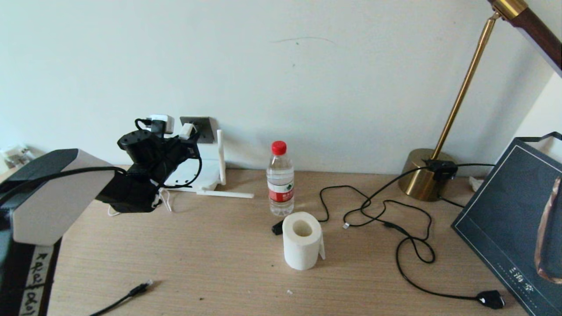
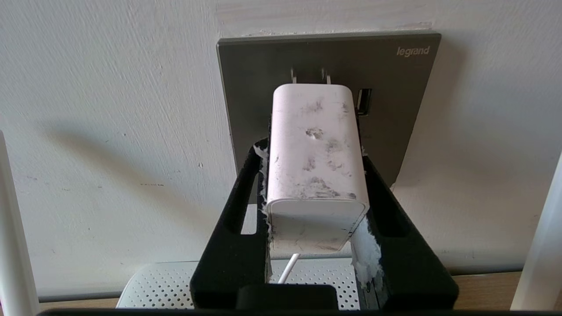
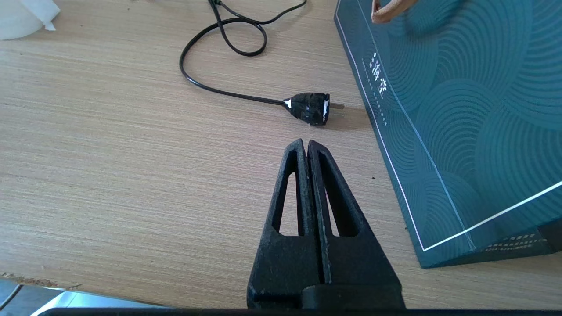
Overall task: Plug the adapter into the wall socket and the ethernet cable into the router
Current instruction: Plug plug into socket
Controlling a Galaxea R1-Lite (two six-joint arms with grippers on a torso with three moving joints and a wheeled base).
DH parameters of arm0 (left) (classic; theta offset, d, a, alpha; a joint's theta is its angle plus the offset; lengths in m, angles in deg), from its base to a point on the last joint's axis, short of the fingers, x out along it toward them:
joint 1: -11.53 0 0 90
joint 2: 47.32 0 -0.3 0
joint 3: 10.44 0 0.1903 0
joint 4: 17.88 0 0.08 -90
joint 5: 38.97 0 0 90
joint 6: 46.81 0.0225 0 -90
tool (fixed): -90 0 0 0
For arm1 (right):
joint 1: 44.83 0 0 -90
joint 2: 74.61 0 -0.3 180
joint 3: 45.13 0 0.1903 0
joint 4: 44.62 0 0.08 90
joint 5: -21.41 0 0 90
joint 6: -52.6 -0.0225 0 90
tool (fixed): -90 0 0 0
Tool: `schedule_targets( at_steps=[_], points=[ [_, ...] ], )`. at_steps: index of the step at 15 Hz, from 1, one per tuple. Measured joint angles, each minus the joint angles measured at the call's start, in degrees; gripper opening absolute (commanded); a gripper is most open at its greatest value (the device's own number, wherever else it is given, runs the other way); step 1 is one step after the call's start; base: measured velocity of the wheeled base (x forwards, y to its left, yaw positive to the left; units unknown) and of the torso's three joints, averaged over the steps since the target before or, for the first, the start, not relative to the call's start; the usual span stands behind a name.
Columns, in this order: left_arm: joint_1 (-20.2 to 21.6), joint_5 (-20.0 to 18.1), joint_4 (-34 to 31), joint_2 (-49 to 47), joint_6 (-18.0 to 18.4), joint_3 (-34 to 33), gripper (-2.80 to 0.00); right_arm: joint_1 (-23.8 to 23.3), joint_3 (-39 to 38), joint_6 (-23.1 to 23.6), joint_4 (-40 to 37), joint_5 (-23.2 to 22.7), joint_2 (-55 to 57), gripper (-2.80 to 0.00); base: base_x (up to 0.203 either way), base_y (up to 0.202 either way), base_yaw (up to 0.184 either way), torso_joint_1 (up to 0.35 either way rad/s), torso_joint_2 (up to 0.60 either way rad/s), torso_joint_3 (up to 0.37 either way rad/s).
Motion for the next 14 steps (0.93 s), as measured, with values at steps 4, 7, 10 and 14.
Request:
schedule_targets(
  at_steps=[4,7,10,14],
  points=[
    [0.0,0.01,-0.1,0.0,0.0,0.13,-2.8,0.0,-0.02,0.03,0.0,0.02,0.0,-2.8,0.0,0.0,0.0,0.0,0.0,0.0],
    [0.0,0.0,-0.85,-0.02,0.0,0.93,-2.8,0.0,-0.02,0.0,0.0,-0.02,0.0,-2.8,0.0,0.0,0.0,0.0,0.0,0.0],
    [0.0,0.0,-1.02,-0.06,-0.01,1.1,-2.8,0.0,-0.02,-0.01,-0.02,0.02,0.0,-2.8,0.0,0.0,0.0,0.0,0.0,0.0],
    [0.0,0.01,-0.83,-0.24,0.0,1.13,-2.8,0.0,-0.02,0.0,0.0,-0.02,0.0,-2.8,0.0,0.0,0.0,0.0,0.0,0.0]
  ],
)
